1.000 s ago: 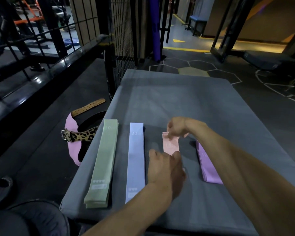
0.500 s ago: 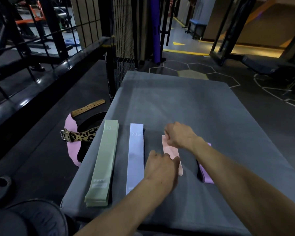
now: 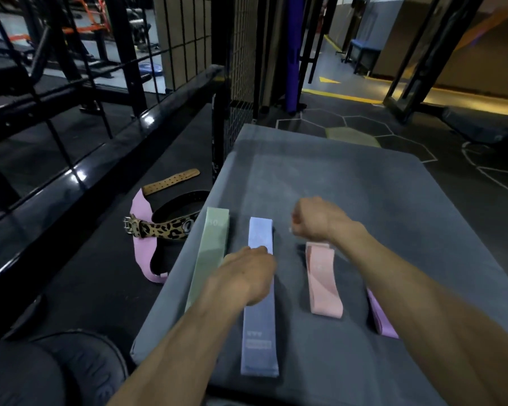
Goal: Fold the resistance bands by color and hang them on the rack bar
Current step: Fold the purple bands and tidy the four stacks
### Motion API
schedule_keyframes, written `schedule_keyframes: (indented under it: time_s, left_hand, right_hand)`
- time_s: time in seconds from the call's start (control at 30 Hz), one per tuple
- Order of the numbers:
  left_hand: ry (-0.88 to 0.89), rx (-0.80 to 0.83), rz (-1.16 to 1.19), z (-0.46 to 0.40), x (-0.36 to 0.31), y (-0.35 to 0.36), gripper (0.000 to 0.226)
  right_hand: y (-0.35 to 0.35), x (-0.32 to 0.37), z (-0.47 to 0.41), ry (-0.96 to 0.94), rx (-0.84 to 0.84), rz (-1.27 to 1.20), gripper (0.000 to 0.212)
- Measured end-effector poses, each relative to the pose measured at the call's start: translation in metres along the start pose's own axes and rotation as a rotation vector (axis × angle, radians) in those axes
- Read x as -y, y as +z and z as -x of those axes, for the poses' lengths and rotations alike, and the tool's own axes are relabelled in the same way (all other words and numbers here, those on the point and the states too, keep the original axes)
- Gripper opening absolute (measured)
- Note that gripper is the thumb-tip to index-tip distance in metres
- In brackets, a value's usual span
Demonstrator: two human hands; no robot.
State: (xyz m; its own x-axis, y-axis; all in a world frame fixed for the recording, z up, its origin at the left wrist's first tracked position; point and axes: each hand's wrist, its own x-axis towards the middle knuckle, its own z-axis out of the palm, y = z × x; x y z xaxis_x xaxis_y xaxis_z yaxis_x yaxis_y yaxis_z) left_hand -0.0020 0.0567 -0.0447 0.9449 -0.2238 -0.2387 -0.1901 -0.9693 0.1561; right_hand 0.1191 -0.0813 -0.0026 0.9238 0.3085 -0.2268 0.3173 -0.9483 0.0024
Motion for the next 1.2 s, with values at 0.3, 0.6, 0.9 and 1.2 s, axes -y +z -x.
schedule_keyframes:
  time_s: [0.3,0.6,0.9,1.2]
  left_hand:
    - [-0.061,0.071,0.144,0.006,0.005,-0.014,0.044]
    - [-0.093,0.099,0.188,0.006,0.004,-0.020,0.038]
    - [-0.113,0.132,0.273,0.011,0.007,-0.022,0.039]
    - [-0.086,0.171,0.374,0.020,0.009,-0.023,0.039]
  right_hand:
    - [0.031,0.035,-0.065,-0.162,-0.073,-0.184,0.015]
    - [0.028,0.038,-0.077,-0.154,0.082,-0.252,0.030]
    - [0.025,0.042,-0.068,-0.161,0.080,-0.210,0.010]
    - [-0.003,0.039,-0.035,-0.223,0.032,-0.042,0.031]
